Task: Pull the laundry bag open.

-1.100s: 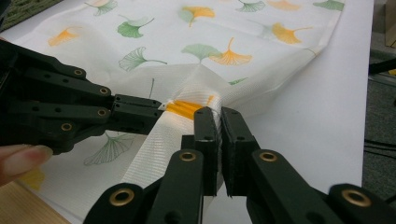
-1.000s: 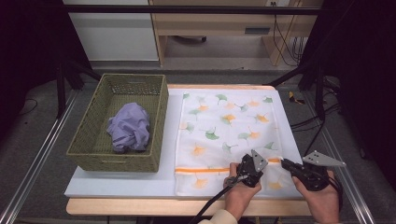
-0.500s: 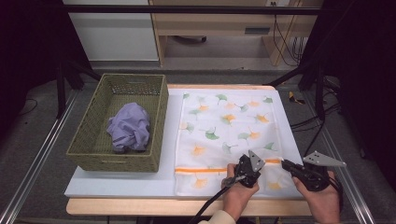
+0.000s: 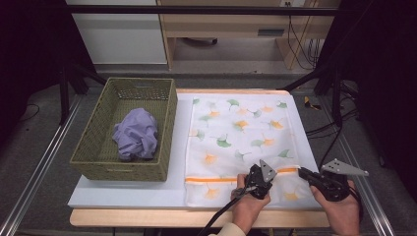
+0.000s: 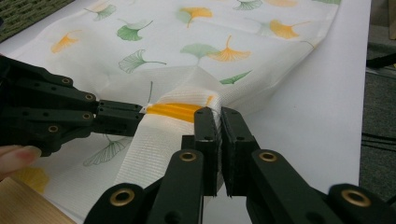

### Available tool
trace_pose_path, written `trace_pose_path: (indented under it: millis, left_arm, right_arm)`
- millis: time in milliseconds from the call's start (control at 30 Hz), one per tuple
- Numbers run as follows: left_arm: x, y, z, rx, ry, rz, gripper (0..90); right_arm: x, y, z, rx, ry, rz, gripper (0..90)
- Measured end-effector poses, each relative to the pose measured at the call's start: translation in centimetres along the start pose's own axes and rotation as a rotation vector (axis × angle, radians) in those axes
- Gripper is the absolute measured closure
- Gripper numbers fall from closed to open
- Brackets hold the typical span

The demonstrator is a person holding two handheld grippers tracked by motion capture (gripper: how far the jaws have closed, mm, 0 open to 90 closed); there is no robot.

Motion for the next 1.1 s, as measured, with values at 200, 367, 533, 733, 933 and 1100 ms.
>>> trace_pose_path:
  millis: [200, 367, 533, 733, 933, 1100]
  left_arm:
    - [0.3, -0.2, 0.2, 0.018, -0.001, 0.008, 90.0]
    - [0.7, 0.1, 0.5, 0.017, 0.006, -0.009, 90.0]
    - [1.1, 0.3, 0.8, 0.021, -0.004, -0.019, 90.0]
    - [1.2, 0.5, 1.3, 0.039, -0.003, -0.019, 90.0]
    - [1.2, 0.6, 1.5, 0.052, 0.002, -0.017, 90.0]
    - [1.7, 1.3, 1.2, 0.039, -0.006, -0.038, 90.0]
  right_arm:
    - [0.0, 0.0, 0.1, -0.002, 0.008, 0.008, 86.0]
    - [0.0, 0.0, 0.2, 0.000, 0.010, 0.005, 86.1]
    - [0.3, 0.1, 0.1, 0.000, 0.003, 0.012, 86.1]
    - [0.5, 0.0, 0.4, -0.013, 0.006, 0.021, 86.1]
    - [0.5, -0.2, 0.6, -0.028, 0.008, 0.019, 86.1]
    - [0.4, -0.2, 0.7, -0.027, 0.007, 0.016, 86.1]
Point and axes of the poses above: each handheld gripper's, and its own axes: x roughly backward along the jaws, z roughly out of its underside, y roughly to its left, the point moved 9 cm from there along -x, roughly forward along the jaws, and after that the axes turned 4 degrees about x, right-handed, at the moved point
